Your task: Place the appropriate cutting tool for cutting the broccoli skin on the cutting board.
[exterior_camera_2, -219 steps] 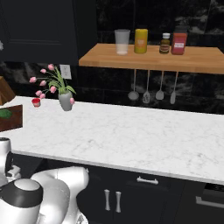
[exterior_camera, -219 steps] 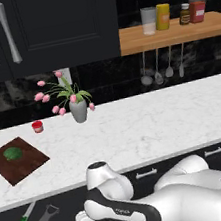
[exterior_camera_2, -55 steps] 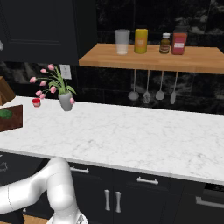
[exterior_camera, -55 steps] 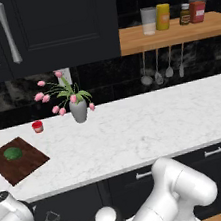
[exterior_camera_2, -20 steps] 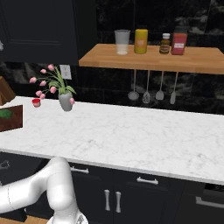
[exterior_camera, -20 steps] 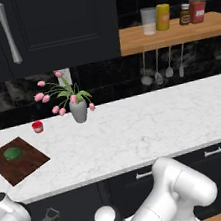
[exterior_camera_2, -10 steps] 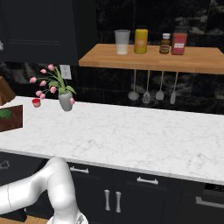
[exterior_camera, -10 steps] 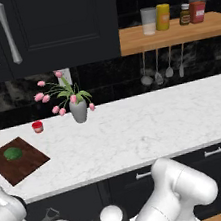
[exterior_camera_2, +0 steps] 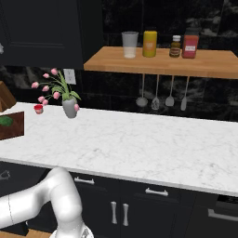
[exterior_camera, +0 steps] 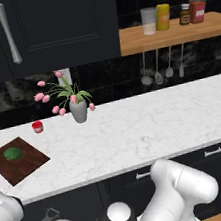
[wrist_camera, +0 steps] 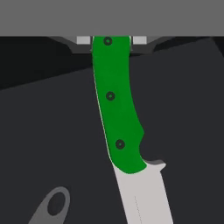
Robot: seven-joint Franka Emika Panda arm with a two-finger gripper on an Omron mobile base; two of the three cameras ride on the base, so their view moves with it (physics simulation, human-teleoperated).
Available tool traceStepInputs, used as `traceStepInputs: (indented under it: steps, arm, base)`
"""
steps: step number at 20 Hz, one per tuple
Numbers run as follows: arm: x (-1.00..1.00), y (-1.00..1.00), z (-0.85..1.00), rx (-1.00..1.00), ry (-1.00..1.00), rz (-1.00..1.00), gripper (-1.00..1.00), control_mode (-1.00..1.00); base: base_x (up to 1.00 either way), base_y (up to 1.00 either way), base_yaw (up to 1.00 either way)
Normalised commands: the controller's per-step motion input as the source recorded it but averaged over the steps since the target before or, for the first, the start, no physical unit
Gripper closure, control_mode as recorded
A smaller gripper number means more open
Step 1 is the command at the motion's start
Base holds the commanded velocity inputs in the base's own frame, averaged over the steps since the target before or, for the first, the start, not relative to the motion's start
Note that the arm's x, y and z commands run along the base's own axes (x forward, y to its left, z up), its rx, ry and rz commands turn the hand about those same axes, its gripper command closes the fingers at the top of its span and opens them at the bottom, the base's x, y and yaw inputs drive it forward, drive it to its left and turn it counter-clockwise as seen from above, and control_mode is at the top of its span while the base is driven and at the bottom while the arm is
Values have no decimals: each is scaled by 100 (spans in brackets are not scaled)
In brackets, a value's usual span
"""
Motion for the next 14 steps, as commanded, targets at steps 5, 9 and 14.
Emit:
traceStepInputs:
  steps: [5, 9, 14]
  arm:
    - [-54, 0, 26, 5, 9, 0, 100, -100]
    - [-58, 0, 49, 6, 3, 0, 100, -100]
    - [-53, 0, 65, 4, -1, 0, 100, -100]
  base:
    - [0, 0, 0]
    - [0, 0, 0]
    - [0, 0, 0]
